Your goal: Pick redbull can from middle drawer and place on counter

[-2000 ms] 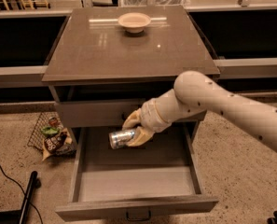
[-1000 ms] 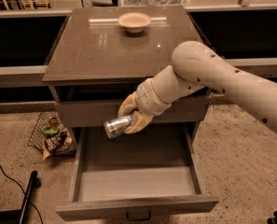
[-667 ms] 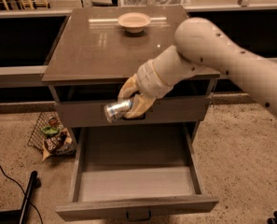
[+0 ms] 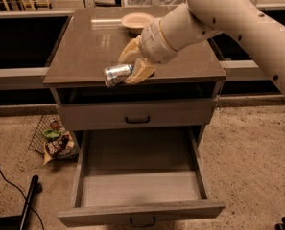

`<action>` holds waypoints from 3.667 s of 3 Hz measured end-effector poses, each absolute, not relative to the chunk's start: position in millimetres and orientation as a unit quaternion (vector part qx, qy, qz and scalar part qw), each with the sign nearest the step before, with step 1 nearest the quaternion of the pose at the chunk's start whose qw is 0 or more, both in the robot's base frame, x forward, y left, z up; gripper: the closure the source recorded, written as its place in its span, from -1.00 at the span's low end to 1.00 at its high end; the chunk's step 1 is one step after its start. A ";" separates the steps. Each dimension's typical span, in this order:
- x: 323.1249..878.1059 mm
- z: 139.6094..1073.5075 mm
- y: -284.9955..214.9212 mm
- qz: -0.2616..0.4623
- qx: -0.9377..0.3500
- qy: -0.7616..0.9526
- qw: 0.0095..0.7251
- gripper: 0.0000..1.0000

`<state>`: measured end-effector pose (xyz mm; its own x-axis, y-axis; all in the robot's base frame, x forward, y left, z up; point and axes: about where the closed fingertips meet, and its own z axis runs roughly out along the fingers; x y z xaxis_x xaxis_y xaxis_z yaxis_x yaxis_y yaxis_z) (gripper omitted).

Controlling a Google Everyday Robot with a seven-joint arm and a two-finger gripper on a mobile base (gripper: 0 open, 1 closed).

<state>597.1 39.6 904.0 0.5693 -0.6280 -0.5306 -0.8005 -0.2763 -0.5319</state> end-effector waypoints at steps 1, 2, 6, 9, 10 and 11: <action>597.2 904.0 39.5 0.108 -0.791 0.451 0.398 1.00; 618.6 899.8 37.4 0.101 -0.782 0.471 0.395 1.00; 768.2 886.4 16.0 0.080 -0.682 0.573 0.446 1.00; 809.1 863.3 -2.6 0.080 -0.632 0.625 0.452 -0.25; 811.2 863.0 -6.0 0.079 -0.628 0.628 0.452 -0.72; 809.8 871.4 -13.9 0.072 -0.623 0.631 0.457 -1.00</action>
Offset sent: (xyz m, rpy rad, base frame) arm 0.0529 -0.0102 -0.0076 -0.0195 0.0146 -0.1173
